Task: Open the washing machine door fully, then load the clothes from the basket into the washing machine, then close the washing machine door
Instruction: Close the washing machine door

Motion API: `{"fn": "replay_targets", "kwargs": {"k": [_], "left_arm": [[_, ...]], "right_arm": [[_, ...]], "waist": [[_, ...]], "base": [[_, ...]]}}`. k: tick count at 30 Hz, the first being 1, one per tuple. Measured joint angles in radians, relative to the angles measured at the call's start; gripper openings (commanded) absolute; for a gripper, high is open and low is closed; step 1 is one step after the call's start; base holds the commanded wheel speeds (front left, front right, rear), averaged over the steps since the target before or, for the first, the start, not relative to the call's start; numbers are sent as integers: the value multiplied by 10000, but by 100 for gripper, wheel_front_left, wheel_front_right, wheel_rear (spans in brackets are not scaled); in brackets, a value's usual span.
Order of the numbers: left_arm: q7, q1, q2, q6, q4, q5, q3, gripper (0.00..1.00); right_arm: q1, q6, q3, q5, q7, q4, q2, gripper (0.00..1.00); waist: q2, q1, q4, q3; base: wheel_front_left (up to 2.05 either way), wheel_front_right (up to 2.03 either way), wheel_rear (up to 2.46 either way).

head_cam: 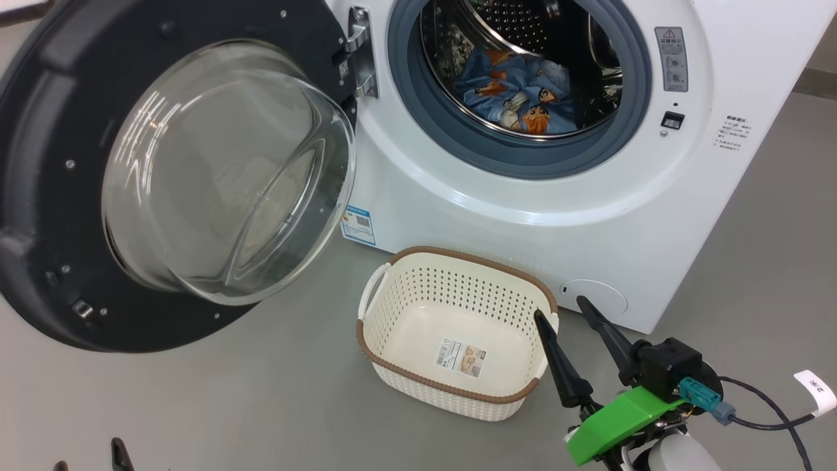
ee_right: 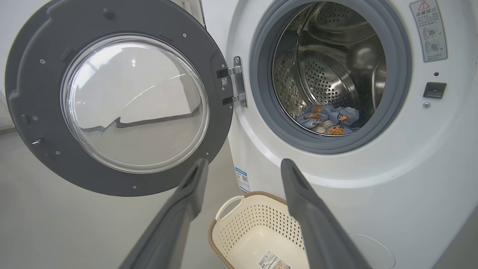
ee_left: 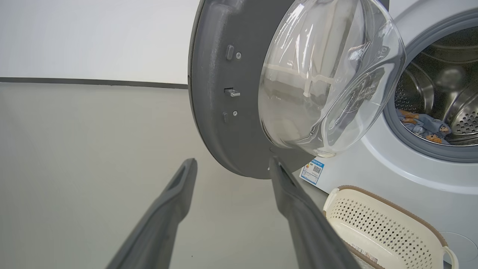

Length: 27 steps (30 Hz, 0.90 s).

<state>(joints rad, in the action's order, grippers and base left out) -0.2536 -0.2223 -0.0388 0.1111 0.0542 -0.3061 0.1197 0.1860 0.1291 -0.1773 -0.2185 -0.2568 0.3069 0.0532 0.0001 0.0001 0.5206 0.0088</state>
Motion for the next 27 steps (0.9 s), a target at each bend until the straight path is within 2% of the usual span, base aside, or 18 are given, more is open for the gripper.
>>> {"fn": "replay_targets", "kwargs": {"k": [6, 7, 8, 9, 18, 27], "left_arm": [[0, 0, 0, 4, 0, -58, 0, 100], [0, 0, 0, 4, 0, -58, 0, 96], [0, 0, 0, 4, 0, -61, 0, 42], [0, 0, 0, -8, 0, -75, -2, 0], [0, 6, 6, -328, -148, -399, 215, 0], [0, 338, 12, -909, -213, -888, 1216, 0]], "right_arm": [[4, 0, -4, 2, 0, 58, 10, 100], [4, 0, -4, 2, 0, 63, 10, 100], [4, 0, -2, 4, 0, 63, 10, 100], [4, 0, -2, 4, 0, 63, 10, 100], [4, 0, 67, 4, 0, 61, 12, 100], [0, 0, 224, -2, 0, 61, 13, 100]], "waist": [[0, 0, 1, 34], [0, 0, 0, 36], [-1, -1, -1, 38], [0, 0, -3, 41], [0, 0, -3, 89], [0, 0, -24, 120]], "base": [[0, 0, 0], [0, 0, 0], [0, 0, 0], [0, 0, 0], [0, 0, 0], [0, 0, 0]]}}
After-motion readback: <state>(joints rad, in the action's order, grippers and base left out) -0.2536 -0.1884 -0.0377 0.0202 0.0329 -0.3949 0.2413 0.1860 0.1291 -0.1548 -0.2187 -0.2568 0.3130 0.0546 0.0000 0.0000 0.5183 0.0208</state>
